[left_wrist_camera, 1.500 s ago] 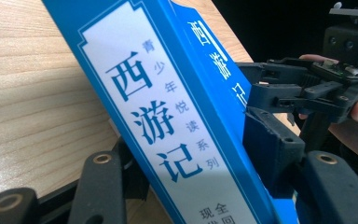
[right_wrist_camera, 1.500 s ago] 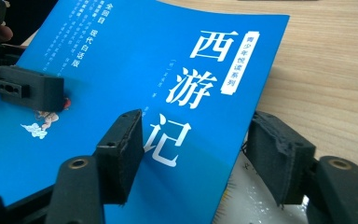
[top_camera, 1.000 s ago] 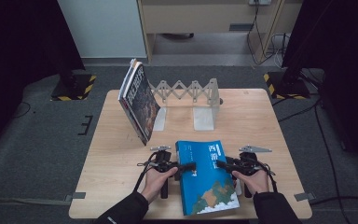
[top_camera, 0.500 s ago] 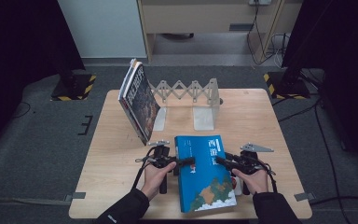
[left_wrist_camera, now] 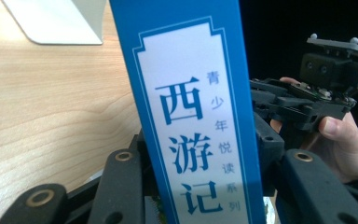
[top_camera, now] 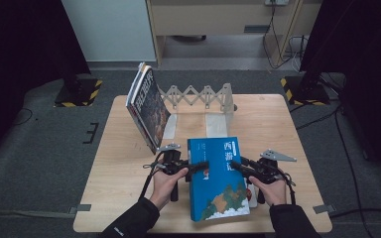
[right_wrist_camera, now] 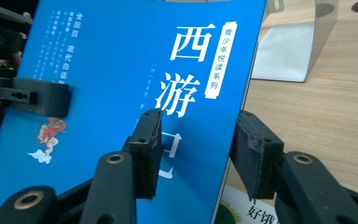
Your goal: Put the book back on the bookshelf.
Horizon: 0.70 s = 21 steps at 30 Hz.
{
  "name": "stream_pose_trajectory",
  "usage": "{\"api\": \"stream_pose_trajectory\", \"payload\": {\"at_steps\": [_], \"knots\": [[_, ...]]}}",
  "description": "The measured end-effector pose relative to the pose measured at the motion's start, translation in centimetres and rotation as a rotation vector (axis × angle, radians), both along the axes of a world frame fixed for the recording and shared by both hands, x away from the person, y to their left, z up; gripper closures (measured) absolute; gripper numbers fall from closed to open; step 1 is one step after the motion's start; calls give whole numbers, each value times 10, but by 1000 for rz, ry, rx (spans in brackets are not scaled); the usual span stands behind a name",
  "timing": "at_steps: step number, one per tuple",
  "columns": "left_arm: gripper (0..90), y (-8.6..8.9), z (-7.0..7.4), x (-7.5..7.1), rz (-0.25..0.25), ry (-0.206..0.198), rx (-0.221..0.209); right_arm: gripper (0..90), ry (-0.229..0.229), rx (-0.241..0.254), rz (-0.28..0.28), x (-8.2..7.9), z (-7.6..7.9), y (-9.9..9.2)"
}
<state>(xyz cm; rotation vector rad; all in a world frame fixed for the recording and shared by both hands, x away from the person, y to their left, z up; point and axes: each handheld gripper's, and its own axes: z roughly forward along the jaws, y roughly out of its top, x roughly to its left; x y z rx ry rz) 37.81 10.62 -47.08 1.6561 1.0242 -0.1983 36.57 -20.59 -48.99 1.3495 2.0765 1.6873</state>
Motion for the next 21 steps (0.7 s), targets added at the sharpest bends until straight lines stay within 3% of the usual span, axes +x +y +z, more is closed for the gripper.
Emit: {"api": "stream_pose_trajectory", "payload": {"at_steps": [10,15,21], "knots": [[557,-6,-3,0,4,18,21,566,-11,-4,9,-1,1,2],[560,-9,-6,3,2,48,-15,576,-8,5,22,-1,1,2],[581,-8,-6,3,-18,40,-25,553,-8,-4,34,-1,-1,4]]}}
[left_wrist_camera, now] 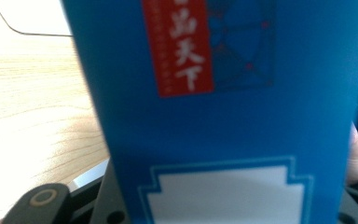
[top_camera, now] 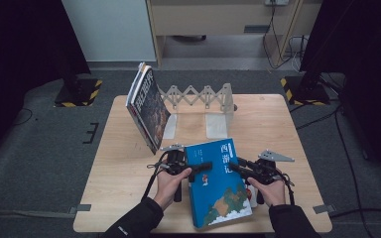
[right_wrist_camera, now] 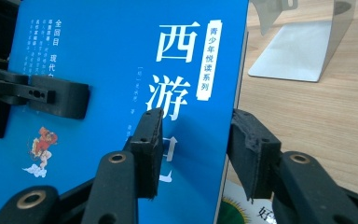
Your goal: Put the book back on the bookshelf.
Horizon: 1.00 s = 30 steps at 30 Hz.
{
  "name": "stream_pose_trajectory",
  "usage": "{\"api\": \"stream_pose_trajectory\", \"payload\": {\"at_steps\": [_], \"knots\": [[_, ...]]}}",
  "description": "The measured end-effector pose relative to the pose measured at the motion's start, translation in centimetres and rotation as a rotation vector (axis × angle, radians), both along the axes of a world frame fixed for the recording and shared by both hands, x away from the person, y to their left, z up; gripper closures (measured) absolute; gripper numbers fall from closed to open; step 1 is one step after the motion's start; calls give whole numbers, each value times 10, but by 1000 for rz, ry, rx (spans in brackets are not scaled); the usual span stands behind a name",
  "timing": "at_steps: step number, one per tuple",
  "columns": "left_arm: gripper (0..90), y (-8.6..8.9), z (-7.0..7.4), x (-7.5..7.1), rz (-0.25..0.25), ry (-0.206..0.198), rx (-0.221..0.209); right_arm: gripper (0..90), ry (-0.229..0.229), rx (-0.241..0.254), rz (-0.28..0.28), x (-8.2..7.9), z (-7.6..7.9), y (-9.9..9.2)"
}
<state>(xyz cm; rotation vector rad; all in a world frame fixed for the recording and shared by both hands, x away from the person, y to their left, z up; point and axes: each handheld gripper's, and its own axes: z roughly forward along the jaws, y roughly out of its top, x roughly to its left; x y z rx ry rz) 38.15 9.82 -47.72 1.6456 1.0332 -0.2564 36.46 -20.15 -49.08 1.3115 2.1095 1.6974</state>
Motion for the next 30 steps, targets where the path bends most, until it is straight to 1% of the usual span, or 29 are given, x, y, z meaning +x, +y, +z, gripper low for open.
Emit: {"api": "stream_pose_trajectory", "payload": {"at_steps": [1,4,6,8,9,10,11,12,13,14,15,17,18,19,20,21,22,23,24,25,27,30], "knots": [[583,0,0,0,-2,7,-2,531,-1,-4,4,0,0,0],[586,-1,0,-2,-6,17,3,477,15,-2,17,0,-3,-1],[589,-2,0,-2,-8,30,-3,441,41,13,22,1,-5,-2],[593,-2,0,-2,-7,41,-8,445,50,15,28,0,-6,-3],[596,-2,1,-3,-5,49,-10,460,48,22,30,0,-7,-2],[598,-2,3,-3,-2,54,-10,462,58,33,30,0,-6,-1],[599,-2,4,-3,-1,55,-11,465,59,29,31,0,-5,-1],[600,-1,8,-3,-3,42,-10,477,63,31,29,0,-4,0],[602,0,11,-3,0,34,-18,514,47,31,28,0,-1,-1],[603,1,13,-2,-4,28,-23,531,38,40,25,1,2,-2],[604,2,17,0,-9,10,-25,542,22,47,21,1,4,-2],[603,4,26,1,-12,-26,-29,549,-19,62,18,1,11,-2],[603,4,29,1,-10,-36,-31,552,-35,77,14,1,13,-2],[602,5,33,2,-13,-52,-32,549,-46,87,12,1,14,-1],[602,6,35,2,-13,-58,-33,535,-52,103,15,1,15,-1],[602,7,36,1,-13,-65,-32,503,-49,112,22,2,15,-1],[603,7,35,1,-13,-64,-30,455,-37,114,34,2,12,1],[603,6,34,1,-5,-63,-28,438,-25,115,41,2,10,2],[603,6,33,1,-4,-63,-21,436,-12,114,55,3,7,3],[603,6,33,1,0,-64,-22,429,-14,105,56,2,5,5],[603,6,31,1,-4,-64,-18,439,-2,105,51,3,4,6],[601,3,31,0,-1,-88,-12,457,7,101,43,2,5,4]]}}
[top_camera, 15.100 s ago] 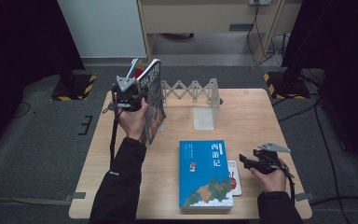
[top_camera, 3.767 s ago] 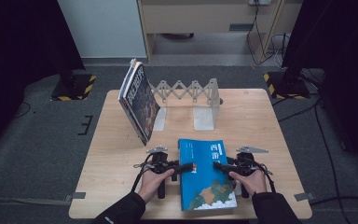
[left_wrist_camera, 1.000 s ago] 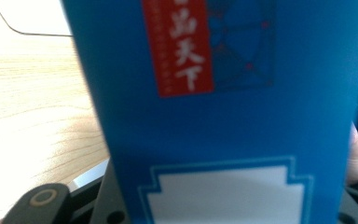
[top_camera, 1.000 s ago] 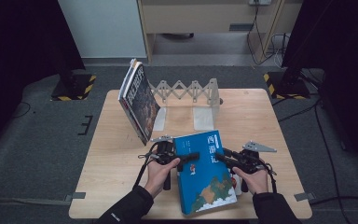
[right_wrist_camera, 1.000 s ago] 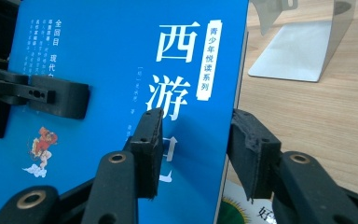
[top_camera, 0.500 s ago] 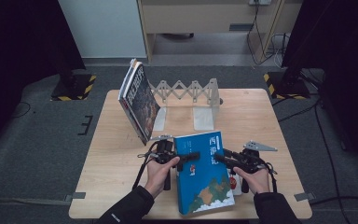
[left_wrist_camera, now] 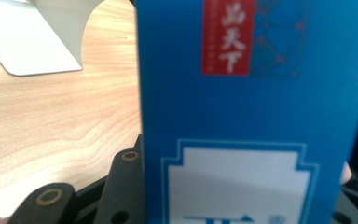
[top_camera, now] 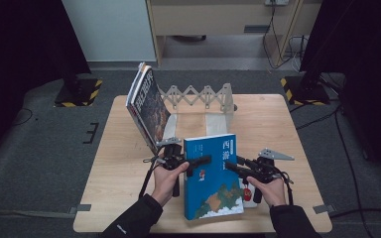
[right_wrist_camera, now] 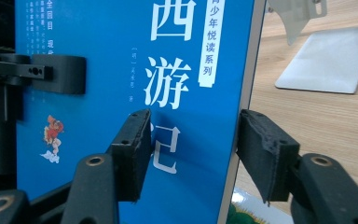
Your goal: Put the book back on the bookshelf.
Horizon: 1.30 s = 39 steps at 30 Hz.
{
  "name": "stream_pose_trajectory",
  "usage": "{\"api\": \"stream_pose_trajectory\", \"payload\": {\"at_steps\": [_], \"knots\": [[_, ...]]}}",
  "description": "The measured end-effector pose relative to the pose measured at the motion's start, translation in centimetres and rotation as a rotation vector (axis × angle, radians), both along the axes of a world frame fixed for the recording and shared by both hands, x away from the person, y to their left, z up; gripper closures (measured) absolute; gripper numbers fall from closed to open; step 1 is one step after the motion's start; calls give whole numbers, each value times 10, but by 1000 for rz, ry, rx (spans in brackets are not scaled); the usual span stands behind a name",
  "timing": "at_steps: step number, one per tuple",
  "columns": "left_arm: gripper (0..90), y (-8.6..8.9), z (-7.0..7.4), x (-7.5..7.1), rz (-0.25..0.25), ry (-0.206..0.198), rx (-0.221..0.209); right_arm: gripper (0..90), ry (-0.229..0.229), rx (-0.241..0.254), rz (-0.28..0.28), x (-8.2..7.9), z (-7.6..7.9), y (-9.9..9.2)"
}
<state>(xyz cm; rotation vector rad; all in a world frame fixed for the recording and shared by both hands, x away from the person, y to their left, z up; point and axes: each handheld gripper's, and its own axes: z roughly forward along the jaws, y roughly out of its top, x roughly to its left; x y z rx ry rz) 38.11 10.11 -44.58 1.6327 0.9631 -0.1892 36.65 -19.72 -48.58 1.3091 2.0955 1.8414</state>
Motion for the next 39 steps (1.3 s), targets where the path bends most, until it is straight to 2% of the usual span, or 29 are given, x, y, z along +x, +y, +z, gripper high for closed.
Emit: {"api": "stream_pose_trajectory", "payload": {"at_steps": [6,12,16,18,22,27,29,32,33,36,39], "knots": [[596,-3,-1,-2,8,-25,10,489,-8,-9,-4,-1,1,-1],[591,-4,-3,-2,6,-14,19,500,-6,-33,15,-2,1,1],[600,-3,-1,-2,11,-1,16,517,-8,-28,23,-1,2,-1],[602,-2,2,-3,3,4,18,537,-26,-13,24,-1,2,-3],[603,0,11,-5,-12,-15,22,432,-36,30,13,-1,2,-6],[601,10,25,-7,4,-47,11,366,-52,30,-34,0,2,-16],[600,16,33,-7,21,-75,13,342,-55,5,-62,1,1,-20],[597,26,45,-8,54,-121,19,321,-36,-100,-109,2,-4,-25],[595,29,47,-8,60,-129,19,311,-15,-133,-124,2,-7,-26],[593,40,56,-8,95,-155,27,289,0,-201,-142,3,-10,-28],[591,50,61,-7,126,-163,31,275,1,-271,-163,4,-12,-32]]}}
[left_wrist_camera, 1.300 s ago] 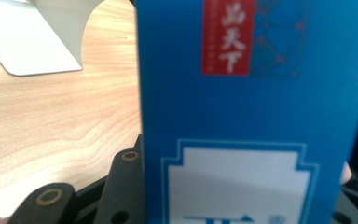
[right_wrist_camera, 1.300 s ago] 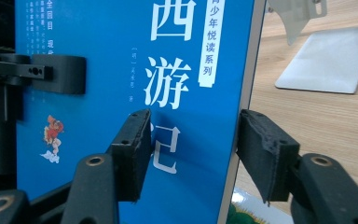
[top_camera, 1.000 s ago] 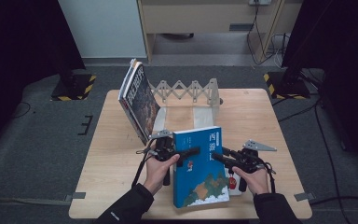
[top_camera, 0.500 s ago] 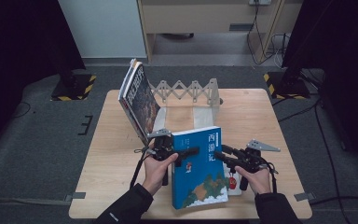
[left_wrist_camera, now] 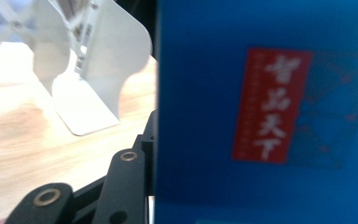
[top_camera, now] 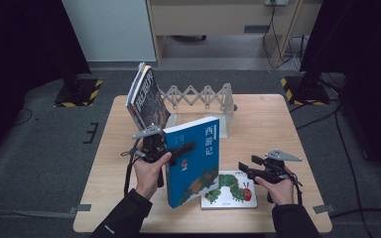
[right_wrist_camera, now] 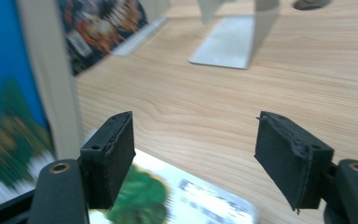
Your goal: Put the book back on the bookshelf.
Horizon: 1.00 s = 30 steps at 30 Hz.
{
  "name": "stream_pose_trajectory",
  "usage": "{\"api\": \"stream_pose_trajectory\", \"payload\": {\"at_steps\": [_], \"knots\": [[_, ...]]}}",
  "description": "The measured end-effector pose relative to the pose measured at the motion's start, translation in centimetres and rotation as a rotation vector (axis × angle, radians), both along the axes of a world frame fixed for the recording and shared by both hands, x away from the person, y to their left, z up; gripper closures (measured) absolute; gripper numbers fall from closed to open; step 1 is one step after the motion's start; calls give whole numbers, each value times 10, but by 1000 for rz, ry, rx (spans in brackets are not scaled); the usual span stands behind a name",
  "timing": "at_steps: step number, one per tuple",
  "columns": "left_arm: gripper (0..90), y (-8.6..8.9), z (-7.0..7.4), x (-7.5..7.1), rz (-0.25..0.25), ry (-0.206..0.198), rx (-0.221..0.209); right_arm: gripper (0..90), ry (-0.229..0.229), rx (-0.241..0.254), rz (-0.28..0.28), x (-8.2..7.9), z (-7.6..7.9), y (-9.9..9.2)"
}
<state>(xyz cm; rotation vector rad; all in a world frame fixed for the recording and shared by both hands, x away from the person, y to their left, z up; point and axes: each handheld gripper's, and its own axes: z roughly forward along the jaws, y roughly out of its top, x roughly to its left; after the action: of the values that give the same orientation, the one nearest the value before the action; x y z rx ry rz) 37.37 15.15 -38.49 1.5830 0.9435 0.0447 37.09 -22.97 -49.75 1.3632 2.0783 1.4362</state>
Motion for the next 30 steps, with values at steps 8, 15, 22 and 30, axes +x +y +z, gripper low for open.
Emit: {"api": "stream_pose_trajectory", "payload": {"at_steps": [8,15,22,30], "knots": [[592,18,9,1,58,-17,21,264,22,-108,-86,2,-3,-19],[589,26,12,4,129,-24,90,242,63,-232,-131,7,-10,-35],[590,30,16,13,164,-6,78,235,104,-290,-161,12,-18,-40],[592,18,24,46,227,-22,61,228,116,-345,-161,15,-24,-43]]}}
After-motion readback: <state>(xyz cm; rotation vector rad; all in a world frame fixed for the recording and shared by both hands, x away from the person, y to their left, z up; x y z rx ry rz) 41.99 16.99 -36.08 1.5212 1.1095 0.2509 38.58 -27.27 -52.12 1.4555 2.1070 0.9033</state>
